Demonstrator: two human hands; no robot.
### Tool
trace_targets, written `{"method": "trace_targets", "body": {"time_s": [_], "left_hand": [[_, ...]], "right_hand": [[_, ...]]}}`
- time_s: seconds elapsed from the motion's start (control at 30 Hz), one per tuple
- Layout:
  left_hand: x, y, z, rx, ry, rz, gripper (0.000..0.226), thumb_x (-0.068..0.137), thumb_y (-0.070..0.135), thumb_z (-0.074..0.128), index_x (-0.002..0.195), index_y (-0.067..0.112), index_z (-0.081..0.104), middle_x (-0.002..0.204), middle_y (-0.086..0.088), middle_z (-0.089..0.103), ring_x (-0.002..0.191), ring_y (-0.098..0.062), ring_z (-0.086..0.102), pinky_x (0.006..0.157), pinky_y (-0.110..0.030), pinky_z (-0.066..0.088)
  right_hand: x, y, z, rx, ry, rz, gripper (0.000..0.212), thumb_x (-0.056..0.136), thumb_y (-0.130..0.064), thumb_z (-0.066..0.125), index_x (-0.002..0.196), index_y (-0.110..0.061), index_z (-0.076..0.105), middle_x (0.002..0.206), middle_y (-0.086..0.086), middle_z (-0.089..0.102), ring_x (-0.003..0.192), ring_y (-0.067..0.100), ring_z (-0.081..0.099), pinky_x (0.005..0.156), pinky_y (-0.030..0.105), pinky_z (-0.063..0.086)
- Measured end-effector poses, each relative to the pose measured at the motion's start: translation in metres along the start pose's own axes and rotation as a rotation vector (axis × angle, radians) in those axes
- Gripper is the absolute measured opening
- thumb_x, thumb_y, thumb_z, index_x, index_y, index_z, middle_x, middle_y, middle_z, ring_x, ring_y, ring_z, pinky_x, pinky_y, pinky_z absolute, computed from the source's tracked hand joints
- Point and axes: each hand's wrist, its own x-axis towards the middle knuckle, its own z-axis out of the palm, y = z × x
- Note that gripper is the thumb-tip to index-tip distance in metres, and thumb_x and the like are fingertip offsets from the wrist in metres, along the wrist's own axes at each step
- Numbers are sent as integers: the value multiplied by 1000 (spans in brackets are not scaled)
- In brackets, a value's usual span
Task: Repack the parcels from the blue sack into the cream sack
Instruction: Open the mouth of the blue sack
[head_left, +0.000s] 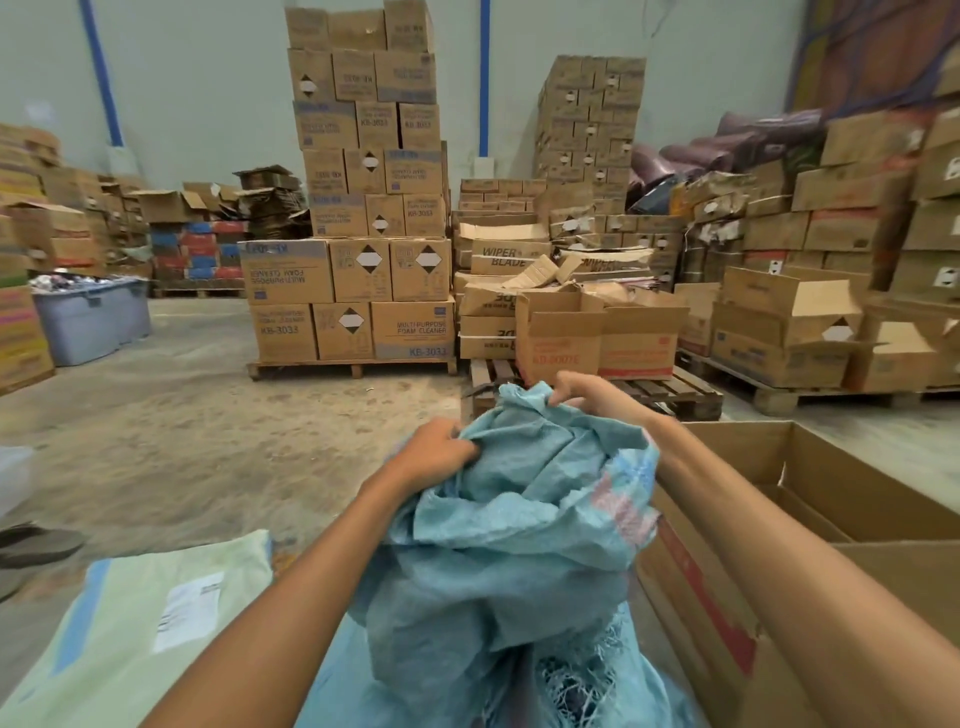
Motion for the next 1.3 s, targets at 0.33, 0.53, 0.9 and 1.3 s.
{"method": "trace_targets", "body": {"time_s": [0.33,0.53,0.9,1.3], "left_hand": [[-13,6,-32,-323,-114,-141,27,70,8,42,51,22,29,42,9,30,36,-8,27,37,-19,26],[-20,8,-41,-520,-221,-152,5,60,20,55,57,17,53,58,-1,48,52,-16,43,46,-23,38],[-15,-33,-70,507,-182,-57,65,56,34,89,111,25,56,110,4,66,98,-17,62,91,-40,53],[-34,-64,-2,573,93,320,78,74,35,74,139,26,31,134,2,41,119,-12,41,102,-33,42]], "right_hand": [[28,60,-13,-1692,609,-900,69,68,-39,85,127,-31,51,122,2,47,108,17,46,91,36,49],[36,71,19,-1013,180,-498,43,93,-41,59,134,-29,57,128,-5,62,112,12,59,97,37,49],[33,49,-12,-370,248,-21,19,94,-10,50,103,-3,66,92,11,68,80,23,65,77,37,58],[30,38,-17,220,374,99,25,96,-13,37,79,-7,55,58,11,65,70,28,57,66,35,46]]}}
